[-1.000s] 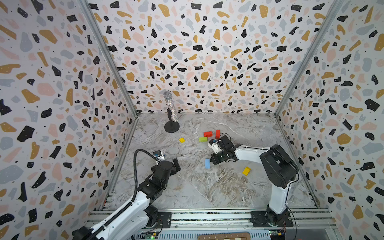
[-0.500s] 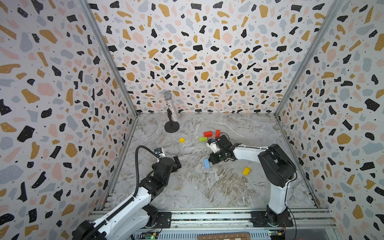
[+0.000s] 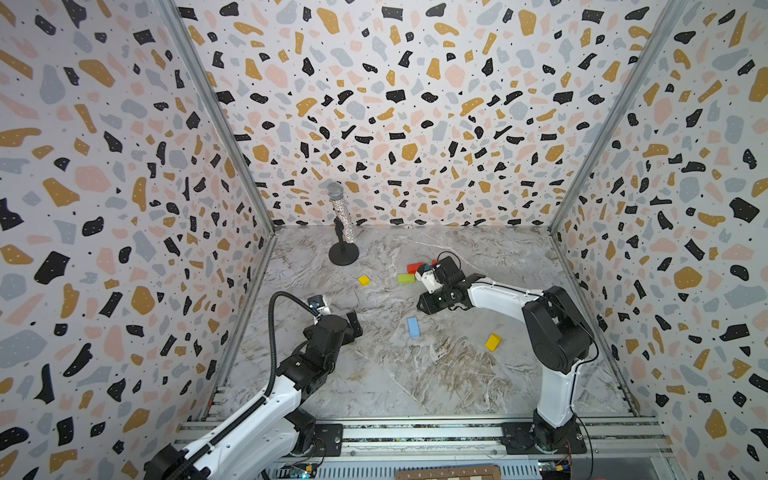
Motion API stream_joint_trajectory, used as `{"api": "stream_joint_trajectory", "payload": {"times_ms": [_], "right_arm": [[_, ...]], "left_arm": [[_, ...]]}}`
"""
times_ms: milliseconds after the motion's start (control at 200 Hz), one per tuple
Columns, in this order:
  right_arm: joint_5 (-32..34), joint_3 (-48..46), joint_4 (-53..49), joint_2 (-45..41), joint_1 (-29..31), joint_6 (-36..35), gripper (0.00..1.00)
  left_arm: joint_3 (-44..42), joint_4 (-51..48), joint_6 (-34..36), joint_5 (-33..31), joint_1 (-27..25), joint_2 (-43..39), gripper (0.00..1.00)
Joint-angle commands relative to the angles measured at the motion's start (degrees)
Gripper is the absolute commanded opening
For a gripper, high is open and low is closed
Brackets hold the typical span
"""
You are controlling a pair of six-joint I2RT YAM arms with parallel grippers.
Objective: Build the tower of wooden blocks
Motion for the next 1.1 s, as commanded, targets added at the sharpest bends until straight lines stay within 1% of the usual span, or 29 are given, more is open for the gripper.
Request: {"api": "stream_joint_trajectory", "payload": {"times_ms": [0, 35, 80, 185, 290, 466, 721, 886, 1091], "right_arm": [[1.82, 6.48, -3.54, 3.00, -0.74, -1.65, 0.11], [1.83, 8.69, -4.35, 4.57, -1.01, -1.65, 0.05], [1.74, 11.49, -5.52, 6.79, -1.47, -1.76, 0.00], [2.37, 17.58, -8.15, 11.20, -2.22, -2.24, 0.00], [2.19, 20.79, -8.83, 13.83, -3.22, -2.23, 0.00], [1.68, 23.45, -8.91, 16.20, -4.72, -1.93, 0.00], [0.45, 24.82, -7.75, 18.82, -7.07, -1.92, 0.00], [-1.30, 29.04, -9.21, 22.12, -7.41, -2.78, 0.00], [-3.37, 31.84, -9.09, 24.31, -7.70, -2.91, 0.00]], "left_arm": [[0.29, 1.21, 0.73, 0.35, -0.21, -0.99, 1.00], [0.12, 1.10, 0.58, 0.61, -0.26, -1.17, 1.00], [-0.06, 0.96, 0.52, 0.84, -0.21, -1.41, 1.00], [-0.41, 0.52, 0.45, 1.28, -0.22, -2.03, 1.00], [-0.68, 0.28, 0.52, 1.23, -0.22, -2.57, 1.00], [-0.48, 0.53, 0.75, 1.47, -0.21, -2.09, 1.00], [1.25, -0.20, 1.76, 0.91, -0.22, -1.08, 1.00], [1.68, -0.78, 1.76, 0.63, -0.22, -0.68, 1.00], [2.82, -2.05, 2.55, -0.58, -0.22, -0.64, 1.00]]}}
